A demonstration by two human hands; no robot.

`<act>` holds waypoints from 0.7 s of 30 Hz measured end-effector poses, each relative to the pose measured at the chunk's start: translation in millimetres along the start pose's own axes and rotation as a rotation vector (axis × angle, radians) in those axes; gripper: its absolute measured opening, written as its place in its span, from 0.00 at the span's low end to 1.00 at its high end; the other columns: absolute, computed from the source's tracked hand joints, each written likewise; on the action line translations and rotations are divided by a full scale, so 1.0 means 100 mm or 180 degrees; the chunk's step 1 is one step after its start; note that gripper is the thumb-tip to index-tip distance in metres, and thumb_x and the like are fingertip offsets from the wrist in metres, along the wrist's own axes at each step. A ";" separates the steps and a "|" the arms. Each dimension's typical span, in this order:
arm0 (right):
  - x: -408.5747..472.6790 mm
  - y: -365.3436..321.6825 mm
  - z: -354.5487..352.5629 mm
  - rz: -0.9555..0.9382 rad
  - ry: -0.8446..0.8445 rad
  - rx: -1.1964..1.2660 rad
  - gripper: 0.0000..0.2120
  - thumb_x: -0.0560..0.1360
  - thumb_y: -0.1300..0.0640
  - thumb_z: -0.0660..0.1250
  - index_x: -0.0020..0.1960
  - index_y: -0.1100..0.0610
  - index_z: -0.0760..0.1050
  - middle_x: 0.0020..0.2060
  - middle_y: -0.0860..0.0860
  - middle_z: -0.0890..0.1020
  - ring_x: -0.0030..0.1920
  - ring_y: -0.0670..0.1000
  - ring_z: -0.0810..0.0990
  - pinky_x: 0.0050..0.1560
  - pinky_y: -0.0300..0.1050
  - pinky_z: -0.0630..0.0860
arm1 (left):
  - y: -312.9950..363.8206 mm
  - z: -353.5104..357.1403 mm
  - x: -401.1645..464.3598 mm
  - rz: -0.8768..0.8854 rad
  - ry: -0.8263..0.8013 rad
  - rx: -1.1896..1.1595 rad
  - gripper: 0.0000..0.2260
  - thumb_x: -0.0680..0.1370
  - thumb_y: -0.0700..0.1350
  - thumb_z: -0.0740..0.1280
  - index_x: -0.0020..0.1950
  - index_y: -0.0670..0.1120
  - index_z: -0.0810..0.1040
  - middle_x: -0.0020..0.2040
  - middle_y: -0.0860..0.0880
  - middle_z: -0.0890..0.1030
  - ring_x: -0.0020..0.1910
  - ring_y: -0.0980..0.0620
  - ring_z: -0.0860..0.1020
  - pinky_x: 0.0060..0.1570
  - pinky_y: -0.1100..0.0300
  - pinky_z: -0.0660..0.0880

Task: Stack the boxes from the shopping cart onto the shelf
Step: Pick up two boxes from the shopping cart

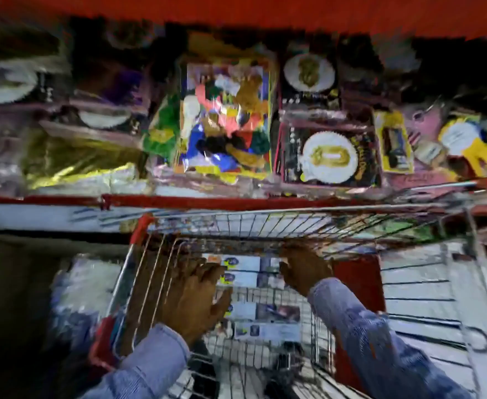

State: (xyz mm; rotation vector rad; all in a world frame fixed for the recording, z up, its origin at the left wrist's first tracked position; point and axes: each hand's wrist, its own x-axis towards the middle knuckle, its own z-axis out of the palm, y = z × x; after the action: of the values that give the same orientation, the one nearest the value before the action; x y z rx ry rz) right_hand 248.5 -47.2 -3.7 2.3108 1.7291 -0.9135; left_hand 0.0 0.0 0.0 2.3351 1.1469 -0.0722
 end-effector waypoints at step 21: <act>1.66 0.33 1.52 -0.0983 -0.0609 -0.0831 0.28 0.77 0.52 0.64 0.71 0.65 0.62 0.63 0.66 0.75 0.59 0.67 0.77 0.59 0.59 0.75 | -0.78 1.68 0.92 0.0527 -0.0749 0.0753 0.15 0.71 0.42 0.71 0.57 0.41 0.79 0.55 0.40 0.83 0.56 0.37 0.79 0.55 0.45 0.77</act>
State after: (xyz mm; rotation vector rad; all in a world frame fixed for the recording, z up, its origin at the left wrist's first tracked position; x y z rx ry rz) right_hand 246.6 14.2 -222.9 1.7684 2.0155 -0.8589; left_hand 30.8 24.1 -203.6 2.5361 0.8666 -0.4319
